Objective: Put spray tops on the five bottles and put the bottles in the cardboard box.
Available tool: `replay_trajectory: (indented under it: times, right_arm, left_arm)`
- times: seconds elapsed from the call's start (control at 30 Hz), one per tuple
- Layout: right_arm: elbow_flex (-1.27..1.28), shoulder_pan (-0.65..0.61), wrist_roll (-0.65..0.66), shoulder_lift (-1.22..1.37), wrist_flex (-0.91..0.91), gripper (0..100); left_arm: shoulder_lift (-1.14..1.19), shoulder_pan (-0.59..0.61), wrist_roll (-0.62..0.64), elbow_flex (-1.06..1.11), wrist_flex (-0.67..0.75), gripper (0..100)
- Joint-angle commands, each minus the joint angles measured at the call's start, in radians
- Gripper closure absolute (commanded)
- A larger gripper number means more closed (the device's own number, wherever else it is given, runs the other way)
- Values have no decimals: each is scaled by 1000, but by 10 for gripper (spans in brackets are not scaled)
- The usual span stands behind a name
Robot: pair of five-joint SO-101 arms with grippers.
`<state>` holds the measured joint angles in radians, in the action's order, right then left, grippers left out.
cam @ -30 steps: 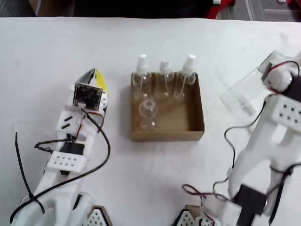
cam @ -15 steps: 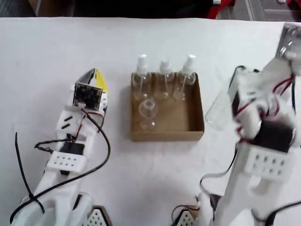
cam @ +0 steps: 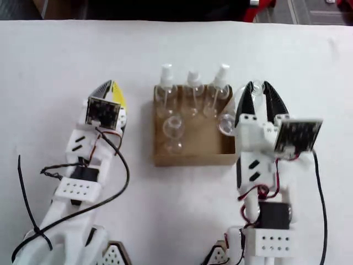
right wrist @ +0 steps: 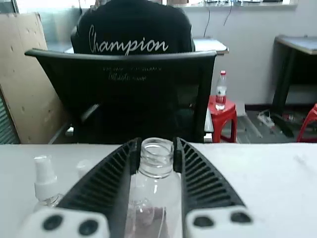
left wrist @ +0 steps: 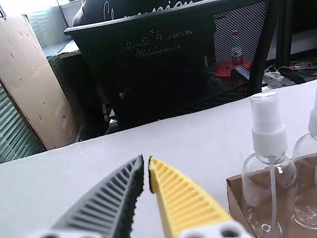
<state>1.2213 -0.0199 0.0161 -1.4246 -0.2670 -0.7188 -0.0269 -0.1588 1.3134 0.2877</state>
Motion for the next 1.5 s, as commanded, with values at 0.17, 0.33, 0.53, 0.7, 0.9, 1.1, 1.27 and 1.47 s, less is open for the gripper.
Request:
replay_trajectory:
  times: [0.17, 0.33, 0.53, 0.7, 0.9, 1.1, 1.27, 1.47]
  right_arm:
    - [367, -183, 311, -162, 303, 982]
    - [474, -220, 379, -176, 430, 982]
    - [471, -220, 379, -127, 423, 982]
    - [466, -217, 321, -61, 424, 982]
    - [368, -159, 149, 44, 418, 982]
    - [308, -154, 146, 220, 432, 982]
    - [310, -153, 146, 354, 588, 982]
    - [311, -120, 138, 470, 667, 982]
  left_arm:
    - [-4, -1, -9, -17, 28, 976]
    - [-4, -1, -9, -17, 28, 976]
    - [-4, -1, -25, -17, 28, 976]
    - [-4, -10, -64, -12, 28, 976]
    - [-4, -10, -68, -12, 28, 976]
    - [-4, -7, -68, -12, 28, 976]
    - [-4, -7, -68, -12, 28, 976]
    - [-4, -8, -69, -12, 28, 976]
